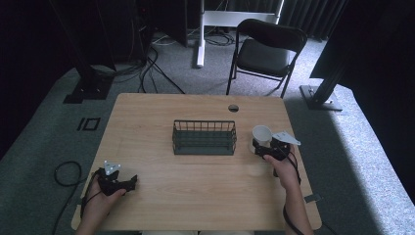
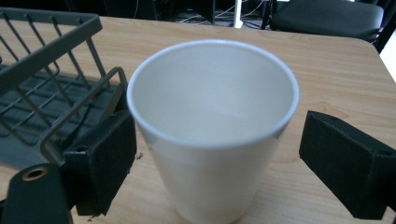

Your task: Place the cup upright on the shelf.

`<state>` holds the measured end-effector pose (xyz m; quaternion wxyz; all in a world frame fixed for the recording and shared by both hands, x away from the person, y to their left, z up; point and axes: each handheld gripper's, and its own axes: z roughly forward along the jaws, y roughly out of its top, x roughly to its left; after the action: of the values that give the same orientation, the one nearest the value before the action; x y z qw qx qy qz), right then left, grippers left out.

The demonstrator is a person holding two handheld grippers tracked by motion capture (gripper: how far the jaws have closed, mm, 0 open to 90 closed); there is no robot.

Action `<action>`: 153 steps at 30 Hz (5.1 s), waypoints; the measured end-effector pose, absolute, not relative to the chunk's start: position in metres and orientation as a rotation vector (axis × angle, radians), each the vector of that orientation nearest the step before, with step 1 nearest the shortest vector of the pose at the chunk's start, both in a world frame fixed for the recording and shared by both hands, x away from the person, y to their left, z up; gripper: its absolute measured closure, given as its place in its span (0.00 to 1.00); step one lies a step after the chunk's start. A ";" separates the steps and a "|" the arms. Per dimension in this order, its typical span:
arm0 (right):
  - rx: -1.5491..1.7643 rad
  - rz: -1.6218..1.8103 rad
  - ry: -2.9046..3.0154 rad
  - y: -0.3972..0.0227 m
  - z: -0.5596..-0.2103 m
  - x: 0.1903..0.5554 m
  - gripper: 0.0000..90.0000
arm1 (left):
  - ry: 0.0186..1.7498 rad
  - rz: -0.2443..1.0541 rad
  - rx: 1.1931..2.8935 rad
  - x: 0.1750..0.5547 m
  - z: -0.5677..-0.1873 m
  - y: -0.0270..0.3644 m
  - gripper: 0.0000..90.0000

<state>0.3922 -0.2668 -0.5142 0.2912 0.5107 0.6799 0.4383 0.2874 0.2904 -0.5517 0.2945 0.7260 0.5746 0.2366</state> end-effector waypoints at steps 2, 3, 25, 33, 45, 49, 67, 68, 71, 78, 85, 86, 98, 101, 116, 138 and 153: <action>1.361 1.169 1.806 -0.266 -0.513 0.395 0.12 | 1.530 0.630 1.932 0.287 -0.552 0.290 0.08; 1.359 1.176 1.800 -0.266 -0.513 0.395 0.12 | 1.530 0.630 1.932 0.287 -0.552 0.290 0.08; 1.344 1.153 1.808 -0.258 -0.506 0.401 0.23 | 1.530 0.630 1.932 0.287 -0.552 0.290 0.08; 1.320 1.168 1.802 -0.257 -0.488 0.399 0.23 | 1.529 0.630 1.933 0.287 -0.552 0.290 0.08; 1.290 1.205 1.770 -0.252 -0.461 0.398 0.23 | 1.530 0.630 1.932 0.287 -0.552 0.290 0.08; 1.265 1.225 1.769 -0.247 -0.451 0.399 0.23 | 1.529 0.630 1.933 0.287 -0.552 0.290 0.08; 1.166 1.300 1.775 -0.215 -0.407 0.404 0.23 | 1.519 0.628 1.943 0.287 -0.552 0.290 0.08; 1.161 1.301 1.774 -0.213 -0.405 0.404 0.23 | 1.518 0.629 1.943 0.287 -0.552 0.290 0.08; 1.141 1.319 1.785 -0.206 -0.401 0.405 0.23 | 1.518 0.630 1.943 0.287 -0.552 0.290 0.08; 1.103 1.348 1.822 -0.188 -0.400 0.405 0.23 | 1.517 0.629 1.943 0.287 -0.552 0.290 0.08; 1.060 1.366 1.868 -0.165 -0.403 0.406 0.23 | 1.518 0.629 1.943 0.287 -0.552 0.290 0.08; 1.059 1.370 1.875 -0.161 -0.404 0.407 0.23 | 1.517 0.629 1.943 0.287 -0.552 0.290 0.08; 1.021 1.389 1.968 -0.123 -0.422 0.411 0.23 | 1.519 0.629 1.942 0.287 -0.552 0.290 0.08; 1.014 1.385 1.984 -0.116 -0.427 0.413 0.23 | 1.518 0.629 1.942 0.287 -0.552 0.290 0.08; 1.016 1.364 2.040 -0.093 -0.448 0.420 0.23 | 1.519 0.629 1.941 0.287 -0.552 0.290 0.08; 1.014 1.354 2.059 -0.080 -0.468 0.423 0.22 | 1.518 0.629 1.942 0.287 -0.552 0.290 0.08; 1.013 1.377 2.069 -0.091 -0.460 0.416 0.12 | 1.518 0.629 1.942 0.287 -0.552 0.290 0.08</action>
<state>0.4155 -0.0906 -0.4602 0.2269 0.3677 0.7507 0.4997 0.2873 0.2904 -0.5516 0.2943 0.7296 0.5704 0.2361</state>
